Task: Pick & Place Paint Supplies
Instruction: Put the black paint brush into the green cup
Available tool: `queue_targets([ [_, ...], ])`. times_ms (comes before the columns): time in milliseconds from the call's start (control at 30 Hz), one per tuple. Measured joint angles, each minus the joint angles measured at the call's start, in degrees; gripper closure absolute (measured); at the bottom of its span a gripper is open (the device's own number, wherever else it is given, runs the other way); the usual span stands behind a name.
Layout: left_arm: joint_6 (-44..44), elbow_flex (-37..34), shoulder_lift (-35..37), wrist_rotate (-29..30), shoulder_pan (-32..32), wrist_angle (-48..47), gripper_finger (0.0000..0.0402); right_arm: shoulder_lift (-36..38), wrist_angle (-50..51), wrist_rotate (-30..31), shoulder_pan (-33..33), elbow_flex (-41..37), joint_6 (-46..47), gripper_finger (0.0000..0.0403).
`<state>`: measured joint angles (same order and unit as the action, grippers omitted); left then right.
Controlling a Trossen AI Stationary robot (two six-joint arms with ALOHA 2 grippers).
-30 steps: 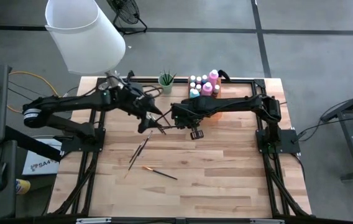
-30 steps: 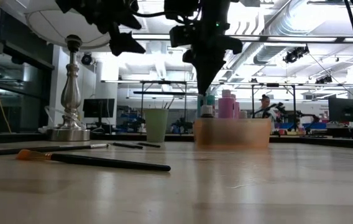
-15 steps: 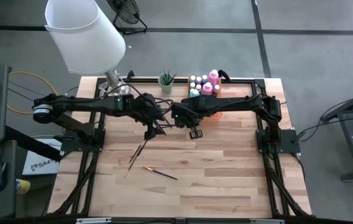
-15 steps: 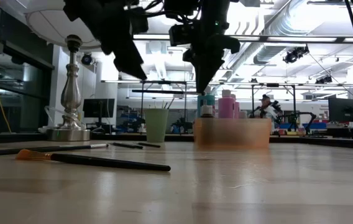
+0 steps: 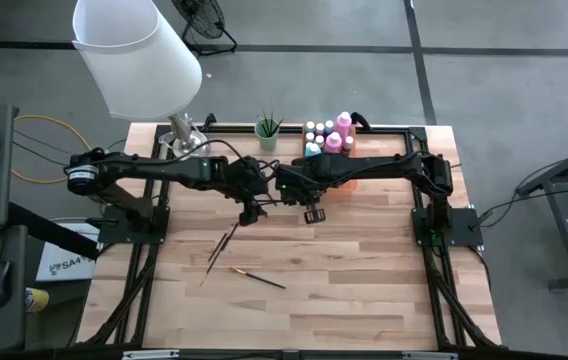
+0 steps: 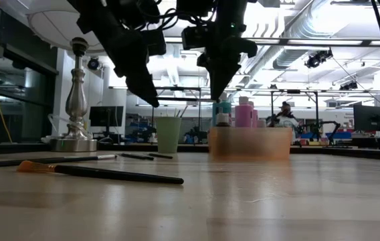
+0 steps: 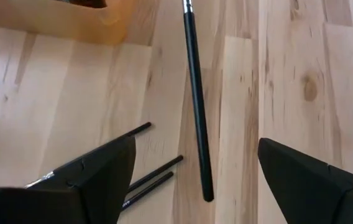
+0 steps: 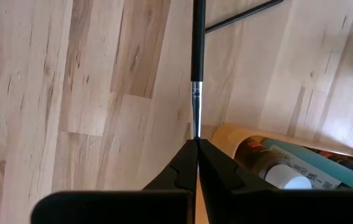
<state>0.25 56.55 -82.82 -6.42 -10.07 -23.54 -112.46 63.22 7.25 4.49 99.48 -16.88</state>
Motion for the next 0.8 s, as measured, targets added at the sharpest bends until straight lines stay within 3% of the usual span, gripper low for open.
queue_targets([
  [800,-1.0,-0.1,-4.4,0.1,0.0,14.7,0.0069,0.0,-2.6,-2.0,0.0,0.0,0.3,0.0399],
])
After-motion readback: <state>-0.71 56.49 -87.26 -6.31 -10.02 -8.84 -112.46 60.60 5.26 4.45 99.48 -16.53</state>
